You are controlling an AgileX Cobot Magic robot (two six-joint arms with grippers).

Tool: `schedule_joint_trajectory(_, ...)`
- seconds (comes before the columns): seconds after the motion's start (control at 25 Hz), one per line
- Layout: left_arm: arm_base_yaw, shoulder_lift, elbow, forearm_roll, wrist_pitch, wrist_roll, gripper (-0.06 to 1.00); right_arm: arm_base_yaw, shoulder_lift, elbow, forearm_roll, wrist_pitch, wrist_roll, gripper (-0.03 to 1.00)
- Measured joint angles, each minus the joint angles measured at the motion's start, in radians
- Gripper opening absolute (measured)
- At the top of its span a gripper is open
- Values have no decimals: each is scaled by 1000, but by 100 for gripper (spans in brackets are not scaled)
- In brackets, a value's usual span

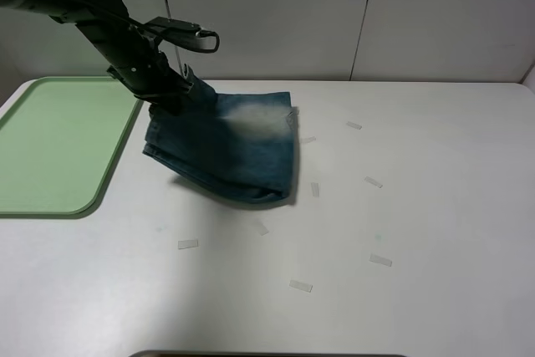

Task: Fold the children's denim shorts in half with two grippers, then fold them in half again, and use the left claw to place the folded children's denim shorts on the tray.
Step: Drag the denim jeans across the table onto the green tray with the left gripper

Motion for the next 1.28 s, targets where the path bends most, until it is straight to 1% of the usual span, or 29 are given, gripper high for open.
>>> schedule_joint_trajectory(0.12, 6, -18, -8, 186, 26, -63, 13, 0, 0, 0, 0, 0, 0, 69)
schedule_joint_trajectory(0.28, 23, -31, -13, 391, 36, -110, 13, 0, 0, 0, 0, 0, 0, 69)
schedule_joint_trajectory(0.4, 42, -32, -14, 498, 49, -145, 13, 0, 0, 0, 0, 0, 0, 69)
schedule_joint_trajectory(0.56, 62, -32, -14, 608, 84, -216, 13, 0, 0, 0, 0, 0, 0, 69)
schedule_joint_trajectory(0.72, 88, -32, -14, 689, 133, -289, 13, 0, 0, 0, 0, 0, 0, 69)
schedule_joint_trajectory(0.92, 128, -32, -14, 759, 172, -305, 13, 0, 0, 0, 0, 0, 0, 69)
schedule_joint_trajectory(1.28, 222, -32, -9, 867, 184, -314, 13, 0, 0, 0, 0, 0, 0, 69)
